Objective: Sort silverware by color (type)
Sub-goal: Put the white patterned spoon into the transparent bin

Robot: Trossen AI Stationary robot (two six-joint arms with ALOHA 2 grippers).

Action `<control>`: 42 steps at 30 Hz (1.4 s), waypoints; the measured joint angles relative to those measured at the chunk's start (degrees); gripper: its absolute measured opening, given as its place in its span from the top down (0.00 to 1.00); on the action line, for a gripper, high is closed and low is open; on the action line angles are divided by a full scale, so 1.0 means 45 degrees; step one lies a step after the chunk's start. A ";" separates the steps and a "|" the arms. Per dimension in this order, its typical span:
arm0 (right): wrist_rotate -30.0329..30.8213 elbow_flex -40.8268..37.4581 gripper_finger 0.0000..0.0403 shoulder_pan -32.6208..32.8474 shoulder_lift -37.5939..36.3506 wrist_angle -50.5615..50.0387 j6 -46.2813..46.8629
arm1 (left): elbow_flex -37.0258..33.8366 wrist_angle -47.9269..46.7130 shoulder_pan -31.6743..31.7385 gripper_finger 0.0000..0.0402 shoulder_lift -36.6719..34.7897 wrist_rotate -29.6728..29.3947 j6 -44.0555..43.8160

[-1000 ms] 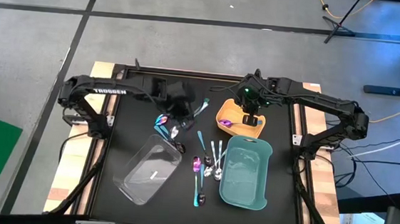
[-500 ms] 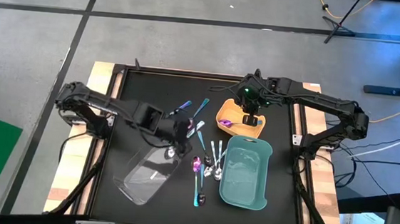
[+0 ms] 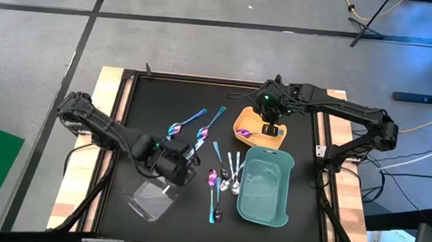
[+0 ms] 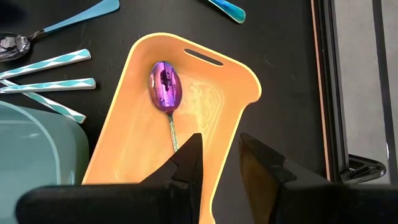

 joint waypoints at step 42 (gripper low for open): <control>-0.0003 -0.0001 0.78 0.0001 0.0000 0.0035 0.0000 | -0.4435 0.2468 -0.1714 0.93 0.0475 0.3361 -0.4307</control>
